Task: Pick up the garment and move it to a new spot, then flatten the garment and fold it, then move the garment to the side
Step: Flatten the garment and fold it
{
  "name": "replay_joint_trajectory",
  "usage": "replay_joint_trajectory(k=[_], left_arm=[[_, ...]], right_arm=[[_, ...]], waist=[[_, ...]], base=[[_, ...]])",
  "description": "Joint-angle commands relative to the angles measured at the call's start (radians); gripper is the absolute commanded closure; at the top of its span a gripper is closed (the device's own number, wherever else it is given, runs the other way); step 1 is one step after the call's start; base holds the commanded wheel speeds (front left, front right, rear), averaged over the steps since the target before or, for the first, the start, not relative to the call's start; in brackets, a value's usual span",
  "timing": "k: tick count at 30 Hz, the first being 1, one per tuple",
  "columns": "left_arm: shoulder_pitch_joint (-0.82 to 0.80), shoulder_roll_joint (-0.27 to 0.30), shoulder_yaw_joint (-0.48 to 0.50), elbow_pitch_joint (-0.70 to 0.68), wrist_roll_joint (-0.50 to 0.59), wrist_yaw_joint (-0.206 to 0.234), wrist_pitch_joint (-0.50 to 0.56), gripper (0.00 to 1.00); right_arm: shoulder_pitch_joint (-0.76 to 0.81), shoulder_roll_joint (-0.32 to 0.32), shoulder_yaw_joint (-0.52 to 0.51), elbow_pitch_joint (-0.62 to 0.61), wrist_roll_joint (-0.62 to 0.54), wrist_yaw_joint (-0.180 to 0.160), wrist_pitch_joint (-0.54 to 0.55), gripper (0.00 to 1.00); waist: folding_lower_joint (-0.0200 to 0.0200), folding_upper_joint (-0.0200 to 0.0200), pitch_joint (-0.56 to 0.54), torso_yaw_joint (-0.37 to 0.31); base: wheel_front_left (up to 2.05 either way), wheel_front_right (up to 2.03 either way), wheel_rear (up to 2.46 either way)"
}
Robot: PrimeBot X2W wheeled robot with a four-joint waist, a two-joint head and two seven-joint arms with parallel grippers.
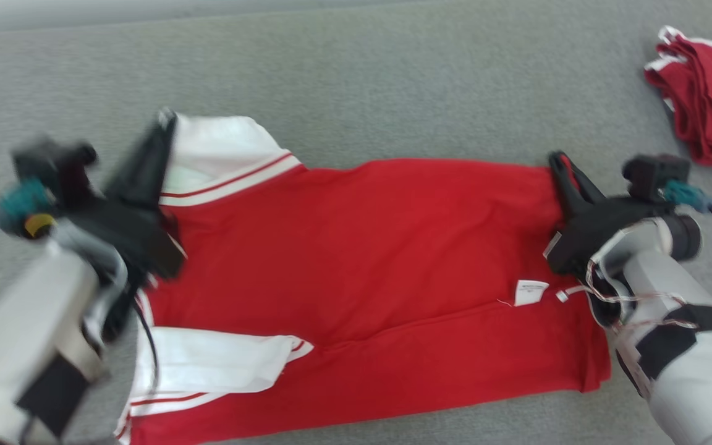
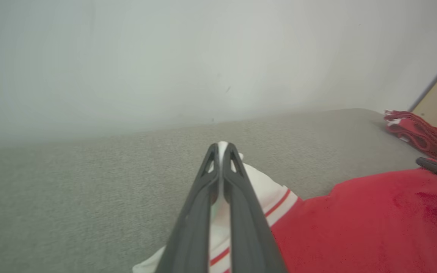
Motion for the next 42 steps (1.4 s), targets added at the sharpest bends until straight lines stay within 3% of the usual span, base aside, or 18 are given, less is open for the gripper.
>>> replay_joint_trajectory(k=[1,13,19,22,23,24,25,26,31,34,42], left_arm=[[0.044,0.001,-0.001,-0.029,-0.001,0.010,-0.009,1.00],[0.441,0.016,0.110,-0.412,0.015,0.183,-0.038,1.00],[0.617,-0.014,0.197,-0.529,0.039,0.232,-0.037,1.00],[0.692,-0.033,0.215,-0.542,0.040,0.232,-0.037,1.00],[0.706,-0.036,0.219,-0.539,0.044,0.231,-0.037,1.00],[0.718,-0.038,0.221,-0.532,0.056,0.230,-0.037,0.84],[0.726,-0.045,0.231,-0.524,0.060,0.227,-0.037,0.52],[0.739,-0.056,0.246,-0.517,0.063,0.225,-0.037,0.00],[0.780,-0.112,0.335,-0.502,0.127,0.233,-0.037,0.00],[0.805,-0.153,0.411,-0.507,0.219,0.230,-0.037,0.00],[0.854,-0.279,0.608,-0.518,0.441,0.171,-0.037,0.00]], right_arm=[[0.019,-0.013,0.002,-0.006,0.006,-0.003,-0.012,1.00],[0.191,-0.086,-0.014,-0.121,0.032,-0.003,-0.093,1.00],[0.292,-0.106,-0.093,-0.240,0.015,-0.003,-0.094,1.00],[0.352,-0.101,-0.121,-0.271,0.008,-0.003,-0.094,1.00],[0.365,-0.097,-0.119,-0.276,0.007,-0.003,-0.094,0.90],[0.374,-0.096,-0.120,-0.285,0.001,-0.003,-0.094,0.66],[0.383,-0.097,-0.129,-0.295,0.000,-0.003,-0.094,0.40],[0.397,-0.096,-0.134,-0.301,0.001,-0.003,-0.094,0.00],[0.454,-0.086,-0.169,-0.355,0.007,-0.003,-0.094,0.00],[0.480,-0.087,-0.177,-0.367,0.008,-0.003,-0.095,0.00],[0.498,-0.075,-0.190,-0.303,0.018,-0.003,-0.046,0.00]], waist=[[0.0001,0.0000,-0.035,0.039],[0.0001,0.0000,-0.101,0.069],[0.0001,0.0000,-0.118,0.070],[0.0001,0.0000,-0.127,0.071],[0.0001,0.0000,-0.130,0.070],[0.0001,0.0000,-0.132,0.068],[0.0001,0.0000,-0.135,0.069],[0.0001,0.0000,-0.138,0.068],[0.0001,0.0000,-0.161,0.065],[0.0001,0.0000,-0.173,0.061],[0.0001,0.0000,-0.193,0.066]], base=[[0.00,0.00,0.00],[0.00,0.00,0.00],[0.00,0.00,0.00],[0.00,0.00,0.00],[0.00,0.00,0.00],[0.00,0.00,0.00],[0.00,0.00,0.00],[0.00,0.00,0.00],[0.00,0.00,0.00],[0.00,0.00,0.00],[0.00,0.00,0.00]])
